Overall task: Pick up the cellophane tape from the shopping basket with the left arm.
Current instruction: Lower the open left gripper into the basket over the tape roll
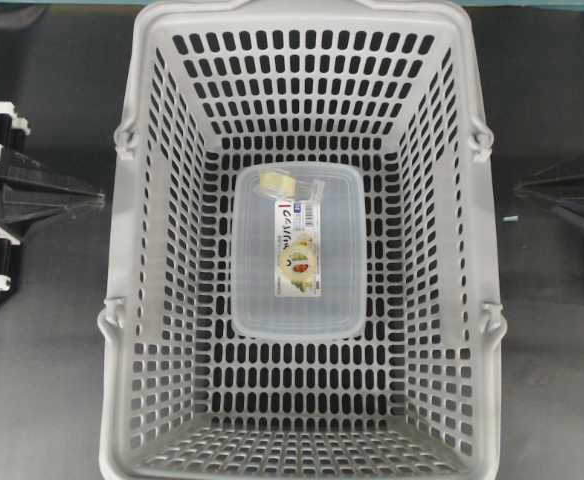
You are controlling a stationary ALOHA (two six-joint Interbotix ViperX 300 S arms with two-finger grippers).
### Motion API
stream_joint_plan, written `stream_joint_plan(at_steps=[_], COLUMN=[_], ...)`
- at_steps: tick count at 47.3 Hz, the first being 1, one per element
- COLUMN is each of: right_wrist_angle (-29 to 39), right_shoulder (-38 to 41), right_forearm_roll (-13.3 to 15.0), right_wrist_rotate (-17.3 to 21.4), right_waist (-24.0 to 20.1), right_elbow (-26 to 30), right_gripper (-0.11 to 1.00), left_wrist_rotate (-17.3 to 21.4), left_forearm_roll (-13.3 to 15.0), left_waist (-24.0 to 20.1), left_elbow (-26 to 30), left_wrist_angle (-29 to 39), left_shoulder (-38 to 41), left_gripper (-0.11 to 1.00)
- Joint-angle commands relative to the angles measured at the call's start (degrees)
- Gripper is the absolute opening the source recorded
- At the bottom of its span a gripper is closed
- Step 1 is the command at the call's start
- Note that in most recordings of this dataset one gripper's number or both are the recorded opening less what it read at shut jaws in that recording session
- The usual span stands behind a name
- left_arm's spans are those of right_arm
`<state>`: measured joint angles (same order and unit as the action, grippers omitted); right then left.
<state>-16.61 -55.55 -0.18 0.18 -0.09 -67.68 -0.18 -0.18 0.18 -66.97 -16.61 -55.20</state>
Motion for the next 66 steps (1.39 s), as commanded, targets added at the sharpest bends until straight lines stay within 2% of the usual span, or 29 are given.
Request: stream_joint_plan(at_steps=[1, 5, 7, 19, 33, 43, 45, 48, 52, 55, 58, 61, 66], right_wrist_angle=[-0.3, 2.0, 4.0, 10.7, 20.0, 23.7, 23.8, 24.0, 24.2, 24.2, 24.2, 24.3, 24.3], right_shoulder=[0.7, 0.5, 0.4, -0.7, -0.6, -1.1, -1.1, -1.1, -1.1, -1.1, -1.1, -1.1, -1.2], right_forearm_roll=[-0.1, -0.4, -0.4, -0.4, -0.4, -0.4, -0.4, -0.4, -0.4, -0.4, -0.4, -0.3, -0.3], right_wrist_rotate=[0.3, 0.4, 0.7, 2.1, 3.4, 3.3, 3.3, 3.2, 3.0, 2.9, 2.9, 2.9, 3.0], right_waist=[0.4, 0.4, 0.4, 0.3, 0.0, -0.2, -0.2, -0.2, -0.2, -0.2, -0.2, -0.2, -0.1], right_elbow=[1.1, 1.2, 1.5, 3.9, 7.6, 7.7, 7.7, 7.7, 7.7, 7.6, 7.6, 7.6, 7.6], right_gripper=[0.01, 0.04, 0.00, 0.00, 0.00, 0.02, 0.07, 0.19, 0.41, 0.62, 0.76, 0.83, 0.81], left_wrist_rotate=[-0.8, -1.5, -1.8, -1.7, -0.8, -0.8, -0.9, -0.9, -1.3, -1.4, -1.4, -1.1, -0.7], left_forearm_roll=[-2.4, -2.4, -2.4, -2.4, -2.4, -2.4, -2.4, -2.4, -2.4, -2.4, -2.4, -2.5, -2.4], left_waist=[0.4, 0.4, 0.5, 0.5, 0.9, 1.0, 1.0, 0.9, 0.9, 0.9, 0.9, 0.7, 0.7], left_elbow=[1.5, 4.2, 5.9, 17.1, 31.9, 38.7, 39.6, 41.0, 43.4, 45.6, 47.8, 49.9, 54.1], left_wrist_angle=[2.6, 7.2, 9.8, 24.0, 39.8, 45.3, 45.4, 45.5, 46.2, 48.3, 50.9, 54.0, 59.1], left_shoulder=[0.9, 1.5, 1.9, 5.8, 18.3, 27.1, 28.4, 30.1, 32.7, 35.2, 37.6, 40.3, 45.4], left_gripper=[0.06, 0.00, 0.00, 0.00, 0.00, 0.00, 0.00, 0.00, 0.00, 0.00, 0.01, 0.05, 0.31])
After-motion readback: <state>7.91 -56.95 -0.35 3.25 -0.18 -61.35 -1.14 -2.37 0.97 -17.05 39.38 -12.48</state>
